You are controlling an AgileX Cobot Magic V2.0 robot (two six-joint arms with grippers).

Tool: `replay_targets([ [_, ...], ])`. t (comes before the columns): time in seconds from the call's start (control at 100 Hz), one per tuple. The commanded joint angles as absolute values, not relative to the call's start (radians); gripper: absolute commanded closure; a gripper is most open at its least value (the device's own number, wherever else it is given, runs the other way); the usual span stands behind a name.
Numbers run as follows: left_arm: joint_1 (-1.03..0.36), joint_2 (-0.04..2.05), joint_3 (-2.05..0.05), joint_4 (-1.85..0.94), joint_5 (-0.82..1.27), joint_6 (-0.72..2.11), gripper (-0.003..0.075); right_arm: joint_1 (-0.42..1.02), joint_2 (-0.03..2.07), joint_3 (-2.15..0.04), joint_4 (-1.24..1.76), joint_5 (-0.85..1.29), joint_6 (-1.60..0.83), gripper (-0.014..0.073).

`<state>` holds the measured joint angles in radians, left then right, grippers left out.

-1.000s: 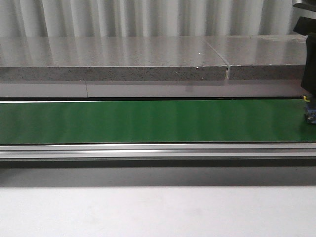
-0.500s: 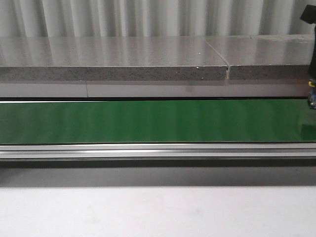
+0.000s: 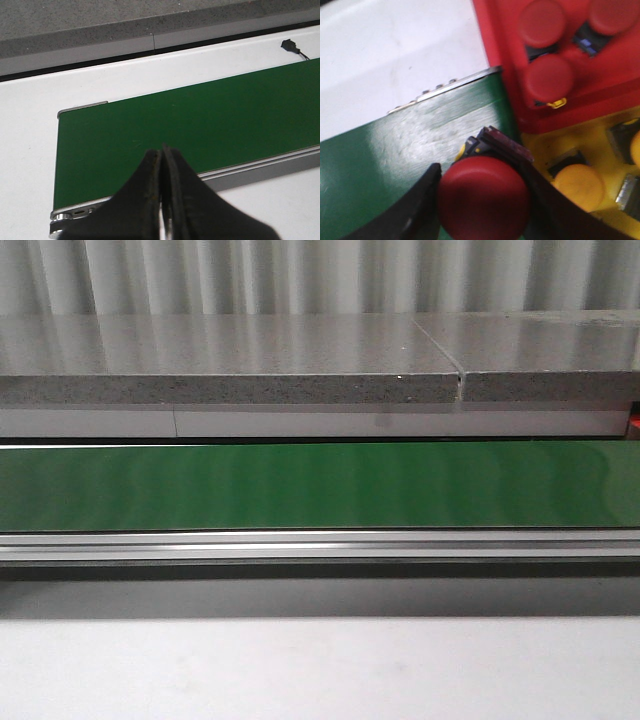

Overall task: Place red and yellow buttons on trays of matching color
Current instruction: 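Carry the red button to the red tray and open the right gripper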

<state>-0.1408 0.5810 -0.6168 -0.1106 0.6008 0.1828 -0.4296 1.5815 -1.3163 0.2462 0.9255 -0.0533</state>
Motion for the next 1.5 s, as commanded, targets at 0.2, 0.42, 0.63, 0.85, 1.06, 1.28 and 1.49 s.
replay_targets([
  [0.2,-0.147,0.581,-0.644,-0.119,0.534,0.182,0.0741,-0.532,1.533,-1.348,0.260,0.810,-0.039,0.0401],
  [0.42,-0.147,0.581,-0.644,-0.119,0.534,0.182,0.0741,-0.563,1.574,-1.348,0.257,0.784,-0.032,0.0401],
  [0.63,-0.147,0.581,-0.644,-0.119,0.534,0.182,0.0741,-0.569,1.624,-1.348,0.256,0.723,-0.032,0.0401],
  [0.85,-0.147,0.581,-0.644,-0.119,0.534,0.182,0.0741,-0.569,1.681,-1.348,0.256,0.647,-0.032,0.0401],
  [1.06,-0.147,0.581,-0.644,-0.119,0.534,0.182,0.0741,-0.569,1.728,-1.348,0.256,0.608,-0.032,0.0401],
  [1.28,-0.147,0.581,-0.644,-0.119,0.534,0.182,0.0741,-0.569,1.774,-1.348,0.256,0.571,-0.032,0.0401],
  [1.49,-0.147,0.581,-0.644,-0.119,0.534,0.182,0.0741,-0.569,1.824,-1.348,0.256,0.559,-0.032,0.0401],
])
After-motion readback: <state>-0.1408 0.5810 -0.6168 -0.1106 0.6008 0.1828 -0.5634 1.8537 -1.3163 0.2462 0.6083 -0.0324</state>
